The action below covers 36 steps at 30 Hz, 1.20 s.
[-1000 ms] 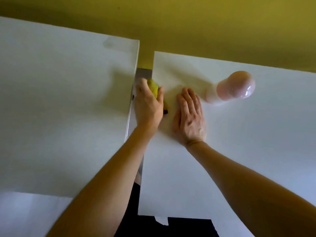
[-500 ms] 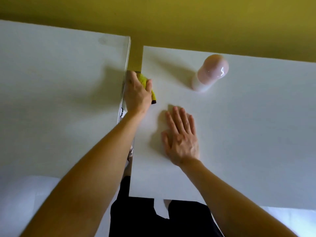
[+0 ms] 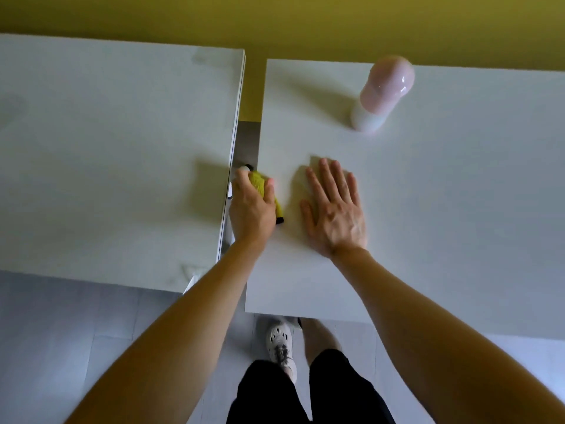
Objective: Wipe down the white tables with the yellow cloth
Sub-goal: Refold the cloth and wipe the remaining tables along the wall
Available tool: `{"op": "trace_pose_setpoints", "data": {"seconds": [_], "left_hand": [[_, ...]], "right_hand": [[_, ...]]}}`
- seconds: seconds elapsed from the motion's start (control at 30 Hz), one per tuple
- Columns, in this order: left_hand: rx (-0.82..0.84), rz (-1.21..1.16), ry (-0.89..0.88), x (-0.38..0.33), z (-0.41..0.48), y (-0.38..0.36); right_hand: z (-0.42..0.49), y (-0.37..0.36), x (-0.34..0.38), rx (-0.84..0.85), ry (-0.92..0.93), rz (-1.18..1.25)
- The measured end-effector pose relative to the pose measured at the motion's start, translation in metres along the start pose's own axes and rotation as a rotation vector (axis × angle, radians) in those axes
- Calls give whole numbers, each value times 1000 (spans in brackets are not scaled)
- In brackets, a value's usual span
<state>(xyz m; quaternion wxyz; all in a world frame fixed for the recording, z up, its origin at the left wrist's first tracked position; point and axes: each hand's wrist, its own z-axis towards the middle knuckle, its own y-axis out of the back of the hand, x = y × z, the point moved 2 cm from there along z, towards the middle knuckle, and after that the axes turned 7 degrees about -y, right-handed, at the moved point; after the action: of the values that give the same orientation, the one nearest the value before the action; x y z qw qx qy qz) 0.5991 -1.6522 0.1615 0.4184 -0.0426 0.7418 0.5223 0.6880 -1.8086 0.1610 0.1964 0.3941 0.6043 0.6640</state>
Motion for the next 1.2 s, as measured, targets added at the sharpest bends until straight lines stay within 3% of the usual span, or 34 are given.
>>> {"op": "trace_pose_setpoints", "data": {"seconds": [0.17,0.27,0.5,0.77,0.9,1.2], "left_hand": [[39,-35,38,32,-86,27],[90,-50,14,45,-145,39],[51,-6,-34,14,-46,11],[194,-74,76,75,-181,42],[159,39,-22,73,-170,38],[68,61,-49,65,-112,35]], "right_hand": [[1,0,6,-28,-2,-6],[-28,-4,4,-75,-96,8],[-53,-10,-5,-164,-66,48],[-52,-6,-1,-151,-63,40],[-45,-6,-2,-149,-73,31],[-4,-13,7,-127,-104,39]]}}
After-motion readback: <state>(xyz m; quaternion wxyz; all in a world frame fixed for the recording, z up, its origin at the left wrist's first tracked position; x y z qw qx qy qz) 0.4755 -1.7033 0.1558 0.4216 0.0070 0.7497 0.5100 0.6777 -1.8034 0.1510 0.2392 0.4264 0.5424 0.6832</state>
